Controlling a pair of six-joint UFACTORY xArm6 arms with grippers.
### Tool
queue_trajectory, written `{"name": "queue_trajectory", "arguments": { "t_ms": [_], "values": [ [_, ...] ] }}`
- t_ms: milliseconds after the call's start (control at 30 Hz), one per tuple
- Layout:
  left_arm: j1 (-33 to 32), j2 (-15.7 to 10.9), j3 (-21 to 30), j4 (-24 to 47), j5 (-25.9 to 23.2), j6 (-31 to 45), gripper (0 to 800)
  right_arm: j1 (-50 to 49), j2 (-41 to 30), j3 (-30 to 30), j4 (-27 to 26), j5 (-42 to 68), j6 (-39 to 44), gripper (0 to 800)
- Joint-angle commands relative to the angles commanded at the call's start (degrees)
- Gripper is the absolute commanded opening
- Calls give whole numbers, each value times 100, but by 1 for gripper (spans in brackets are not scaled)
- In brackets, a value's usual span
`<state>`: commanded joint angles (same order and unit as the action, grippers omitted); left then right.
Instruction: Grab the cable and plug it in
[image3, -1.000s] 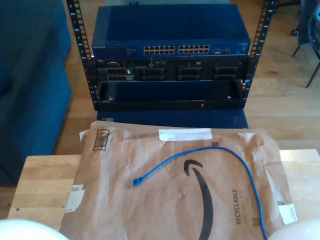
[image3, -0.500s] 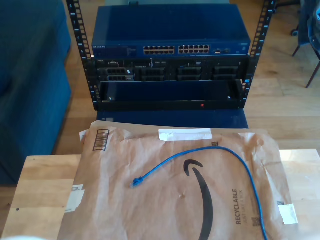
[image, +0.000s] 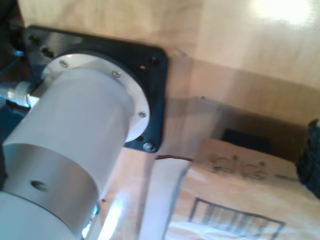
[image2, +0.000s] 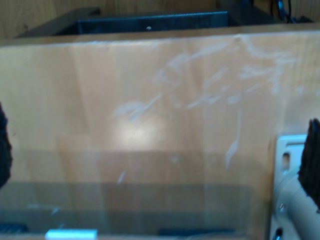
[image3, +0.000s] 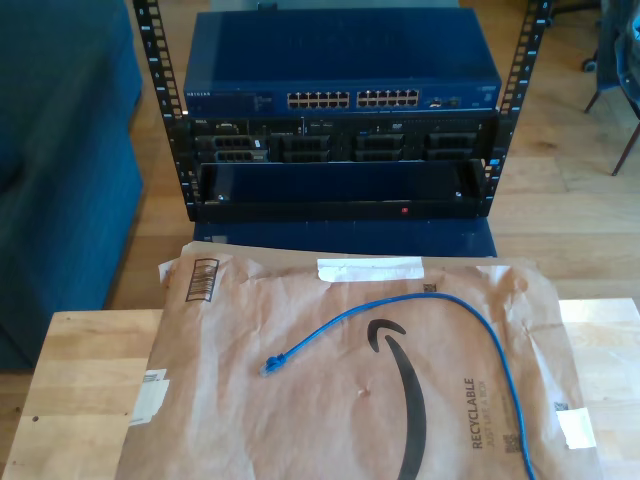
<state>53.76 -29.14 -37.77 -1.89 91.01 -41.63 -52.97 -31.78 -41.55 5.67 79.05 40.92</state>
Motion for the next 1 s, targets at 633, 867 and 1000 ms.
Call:
{"name": "queue_trajectory", "arguments": {
  "t_ms": [633, 867, 1000],
  "values": [
    [-1442, 308, -607, -413, 9, -1055, 800, 4378, 993, -1855, 9, 422, 2734, 796],
    [-1565, 448, -659, -738, 9, -1196, 800, 5644, 1644, -2655, 18, 607, 3253, 796],
    [-1741, 466, -659, -756, 0, -1275, 800, 6198, 2066, -3033, 26, 607, 3473, 796]
  ]
}}
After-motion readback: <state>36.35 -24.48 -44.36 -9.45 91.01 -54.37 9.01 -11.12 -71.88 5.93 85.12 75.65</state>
